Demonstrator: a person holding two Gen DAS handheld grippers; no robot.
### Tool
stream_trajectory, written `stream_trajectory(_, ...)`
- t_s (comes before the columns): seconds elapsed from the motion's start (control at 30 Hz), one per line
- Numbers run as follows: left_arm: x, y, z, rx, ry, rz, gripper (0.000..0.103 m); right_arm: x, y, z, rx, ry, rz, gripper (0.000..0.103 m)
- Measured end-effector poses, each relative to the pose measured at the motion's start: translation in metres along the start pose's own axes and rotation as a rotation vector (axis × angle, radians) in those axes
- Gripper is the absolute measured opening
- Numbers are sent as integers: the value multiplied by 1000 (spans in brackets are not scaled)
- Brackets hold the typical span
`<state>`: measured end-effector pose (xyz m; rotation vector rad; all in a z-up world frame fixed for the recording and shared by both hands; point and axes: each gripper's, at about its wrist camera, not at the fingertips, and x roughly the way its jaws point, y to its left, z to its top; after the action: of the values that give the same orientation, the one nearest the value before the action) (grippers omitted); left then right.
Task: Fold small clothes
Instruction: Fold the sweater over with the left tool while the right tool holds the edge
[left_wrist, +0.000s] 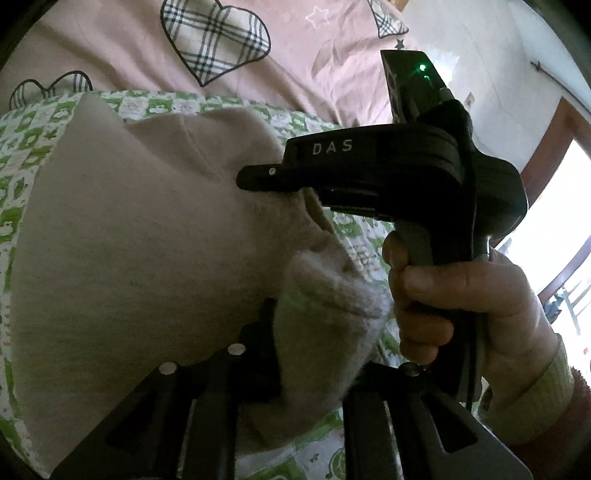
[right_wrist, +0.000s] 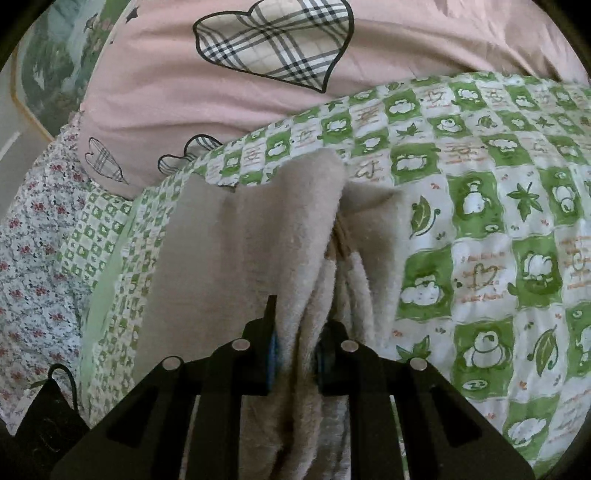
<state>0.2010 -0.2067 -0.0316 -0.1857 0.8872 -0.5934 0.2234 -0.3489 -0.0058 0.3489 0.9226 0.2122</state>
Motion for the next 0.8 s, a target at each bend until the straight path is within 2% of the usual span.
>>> stream_trajectory(0.03, -3, 2, -1, -5, 5, -17, 18, 0, 1, -1, -5, -5, -1, 17)
stream_trajectory(0.2, -30, 4, -6, -15, 25, -57, 47, -9, -2, -4, -38, -21, -37, 17)
stream_trajectory(0.3, -53, 12, -10, -30, 19, -56, 56, -8, -2, -4, -43, -4, -59, 17)
stream_trajectory(0.37, -71, 22, -11, -40, 5, -55, 60, -15, -7, -5, -6, -18, -93, 31)
stream_trajectory(0.4, -79, 26, -12, -40, -2, -44, 69, -20, -9, -7, 7, -32, -111, 33)
stream_trajectory(0.47, -93, 40, -10, -52, -21, -17, 81, -35, -16, -14, 32, -58, -149, 55)
stream_trajectory(0.53, -104, 59, -8, -73, -39, 12, 81, -45, -20, -23, 53, -64, -161, 69)
stream_trajectory(0.63, -103, 85, -2, -117, -43, 53, 81, -57, -26, -37, 93, -66, -86, 73)
stream_trajectory(0.67, -99, 98, 1, -154, -35, 57, 82, -57, -27, -40, 102, -61, -65, 78)
stream_trajectory(0.8, -73, 136, 6, -272, 24, 12, 82, -42, -29, -48, 134, -12, 6, 81)
